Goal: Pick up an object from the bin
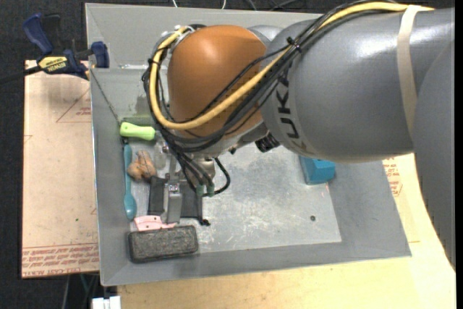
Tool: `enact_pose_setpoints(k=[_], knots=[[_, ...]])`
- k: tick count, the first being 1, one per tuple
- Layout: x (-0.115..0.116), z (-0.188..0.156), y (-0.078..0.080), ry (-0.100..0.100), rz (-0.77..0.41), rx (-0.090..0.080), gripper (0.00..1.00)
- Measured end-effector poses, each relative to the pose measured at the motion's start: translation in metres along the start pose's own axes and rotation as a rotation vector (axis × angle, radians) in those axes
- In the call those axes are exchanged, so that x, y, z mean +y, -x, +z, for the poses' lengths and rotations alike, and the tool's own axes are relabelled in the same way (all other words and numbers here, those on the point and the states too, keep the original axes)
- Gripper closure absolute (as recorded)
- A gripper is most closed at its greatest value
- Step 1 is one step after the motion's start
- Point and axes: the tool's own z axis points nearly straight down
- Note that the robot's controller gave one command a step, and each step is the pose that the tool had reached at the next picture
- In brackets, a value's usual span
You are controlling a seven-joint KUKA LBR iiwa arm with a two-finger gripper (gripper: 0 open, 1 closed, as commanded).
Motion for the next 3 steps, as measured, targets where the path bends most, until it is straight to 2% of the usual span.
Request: enact_pose_setpoints(k=[1,2,3], knots=[[-0.002,-0.004,0.002,0.002,0.005,-0.008,0.0],[-0.024,0.087,-0.007,0.004,0.038,-0.01,0.0],[-0.025,0.164,-0.02,0.012,0.048,-0.027,0.0]])
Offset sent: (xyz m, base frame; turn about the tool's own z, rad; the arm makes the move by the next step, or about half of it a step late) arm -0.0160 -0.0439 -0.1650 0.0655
